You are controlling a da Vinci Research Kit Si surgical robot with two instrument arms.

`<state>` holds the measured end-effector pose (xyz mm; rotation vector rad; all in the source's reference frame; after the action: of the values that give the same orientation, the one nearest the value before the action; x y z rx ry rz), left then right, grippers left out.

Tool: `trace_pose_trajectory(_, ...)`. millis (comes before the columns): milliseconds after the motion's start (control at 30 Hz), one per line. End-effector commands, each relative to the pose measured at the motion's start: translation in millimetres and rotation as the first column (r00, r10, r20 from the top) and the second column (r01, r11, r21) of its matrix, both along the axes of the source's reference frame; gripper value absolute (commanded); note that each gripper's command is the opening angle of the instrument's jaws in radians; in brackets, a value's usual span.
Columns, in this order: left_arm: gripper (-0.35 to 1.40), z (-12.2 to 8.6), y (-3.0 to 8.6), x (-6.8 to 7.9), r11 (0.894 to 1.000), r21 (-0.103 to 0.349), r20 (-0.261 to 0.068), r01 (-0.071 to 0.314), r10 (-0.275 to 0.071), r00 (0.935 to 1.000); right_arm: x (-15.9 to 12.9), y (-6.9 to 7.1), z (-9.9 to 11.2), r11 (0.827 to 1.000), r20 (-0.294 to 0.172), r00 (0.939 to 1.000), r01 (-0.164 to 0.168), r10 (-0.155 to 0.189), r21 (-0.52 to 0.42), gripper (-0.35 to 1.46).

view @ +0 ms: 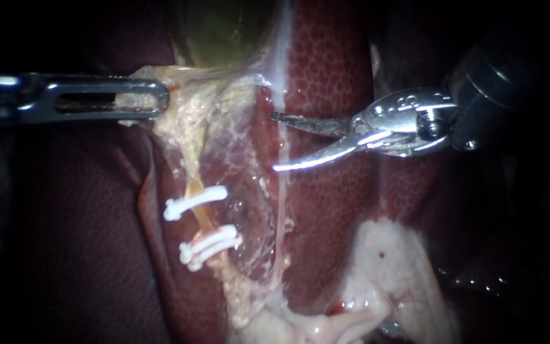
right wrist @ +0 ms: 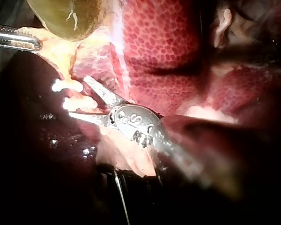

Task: Go to the cutting position left tube

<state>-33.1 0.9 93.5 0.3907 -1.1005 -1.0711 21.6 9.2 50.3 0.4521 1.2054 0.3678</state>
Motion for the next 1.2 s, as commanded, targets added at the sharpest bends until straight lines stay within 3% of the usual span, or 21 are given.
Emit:
trace_pose_trajectory(33, -0.35, 0.0, 0.0, 0.0, 1.0, -0.001, -0.001, 0.0, 0.0, 1.0, 0.0, 0.0, 0.0, 1.0, 0.001, 1.0, 0.0, 0.0, 0.0, 1.43)
trace_pose_trajectory(233, -0.35, 0.0, -0.1, 0.0, 1.0, -0.002, -0.001, 0.0, 0.0, 1.0, 0.1, -0.3, 0.3, 1.0, -0.003, 1.0, 0.004, -0.004, 0.0, 1.43)
trace_pose_trajectory(400, -0.35, 0.1, -0.1, 0.0, 1.0, -0.002, -0.002, 0.001, -0.001, 1.0, 0.8, -1.3, 1.8, 1.0, -0.005, 0.9997, 0.023, -0.023, -0.005, 1.43)
trace_pose_trajectory(600, -0.35, 0.1, -0.1, 0.0, 1.0, -0.002, -0.002, 0.001, -0.001, 1.0, 2.8, -3.7, 5.2, 0.998, 0.013, 0.9977, 0.067, -0.067, -0.003, 1.43)
trace_pose_trajectory(933, -0.35, 0.1, -0.1, 0.0, 1.0, -0.002, -0.002, 0.0, 0.0, 1.0, 5.6, -7.7, 12.0, 0.992, 0.036, 0.9931, 0.109, -0.111, 0.062, 1.43)
trace_pose_trajectory(1200, -0.35, 0.1, -0.1, 0.0, 1.0, -0.002, -0.002, 0.001, -0.001, 1.0, 7.8, -10.1, 13.6, 0.985, 0.005, 0.989, 0.146, -0.148, 0.095, 1.43)
